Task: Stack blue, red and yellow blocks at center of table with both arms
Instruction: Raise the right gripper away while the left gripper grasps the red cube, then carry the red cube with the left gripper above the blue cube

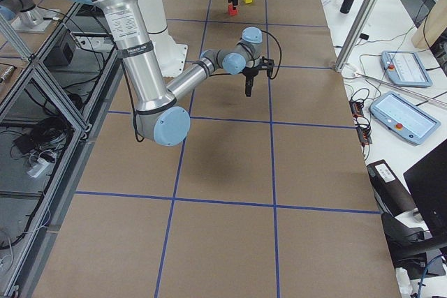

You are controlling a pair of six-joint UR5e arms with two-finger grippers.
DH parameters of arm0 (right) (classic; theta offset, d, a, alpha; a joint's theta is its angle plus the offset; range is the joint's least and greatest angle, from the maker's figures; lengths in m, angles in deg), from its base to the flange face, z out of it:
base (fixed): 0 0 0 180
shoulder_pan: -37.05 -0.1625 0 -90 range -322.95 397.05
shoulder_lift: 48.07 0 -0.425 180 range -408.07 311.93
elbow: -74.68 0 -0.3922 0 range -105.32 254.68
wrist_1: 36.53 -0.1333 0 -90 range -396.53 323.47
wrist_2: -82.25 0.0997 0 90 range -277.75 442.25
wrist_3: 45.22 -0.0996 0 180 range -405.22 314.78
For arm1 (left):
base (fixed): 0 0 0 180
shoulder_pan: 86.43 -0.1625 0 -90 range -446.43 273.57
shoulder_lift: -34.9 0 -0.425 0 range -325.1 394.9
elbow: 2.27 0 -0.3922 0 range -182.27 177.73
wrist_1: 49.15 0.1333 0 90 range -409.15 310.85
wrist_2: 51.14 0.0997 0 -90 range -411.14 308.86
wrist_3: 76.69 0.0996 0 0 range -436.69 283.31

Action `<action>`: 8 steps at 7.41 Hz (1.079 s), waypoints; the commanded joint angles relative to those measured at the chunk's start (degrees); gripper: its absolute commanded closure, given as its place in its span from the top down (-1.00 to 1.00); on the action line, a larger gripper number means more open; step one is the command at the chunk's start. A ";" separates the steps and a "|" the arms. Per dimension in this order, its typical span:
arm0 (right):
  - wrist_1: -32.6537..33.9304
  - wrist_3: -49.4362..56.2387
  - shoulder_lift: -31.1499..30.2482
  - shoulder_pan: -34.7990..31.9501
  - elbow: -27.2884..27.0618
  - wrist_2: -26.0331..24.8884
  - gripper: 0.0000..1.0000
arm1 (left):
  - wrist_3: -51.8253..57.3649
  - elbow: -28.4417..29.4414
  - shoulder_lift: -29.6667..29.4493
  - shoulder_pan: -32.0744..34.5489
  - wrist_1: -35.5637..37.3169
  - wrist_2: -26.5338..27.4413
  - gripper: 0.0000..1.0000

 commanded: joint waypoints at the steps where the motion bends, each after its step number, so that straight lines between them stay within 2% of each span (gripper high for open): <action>1: 0.16 -0.63 -1.10 -1.16 -0.46 0.69 1.00 | 0.01 1.26 -0.70 -0.22 -0.02 0.10 1.00; 3: 0.24 -0.64 -1.45 -2.39 -0.46 0.69 1.00 | 0.01 2.22 -1.32 -0.22 -0.19 0.10 0.99; 4: 0.25 -0.46 -2.06 -3.01 -0.46 0.78 1.00 | 0.01 2.67 -1.84 -0.48 -0.11 0.10 0.81; 5: 0.16 0.15 -3.20 -3.88 -0.55 1.47 1.00 | -0.07 2.84 -1.93 -0.66 -0.11 0.10 0.37; 6: 0.07 0.50 -4.17 -5.81 -0.64 3.74 1.00 | -0.16 2.67 -2.19 -0.66 -0.02 -0.33 -0.81; 7: -0.02 0.59 -4.70 -8.44 -0.55 7.16 1.00 | -0.16 2.15 -3.07 -0.66 0.59 -0.42 -1.00; 8: -0.02 0.68 -5.92 -9.94 -0.64 8.93 1.00 | 0.01 -0.12 -3.68 -0.57 1.38 -0.60 -1.00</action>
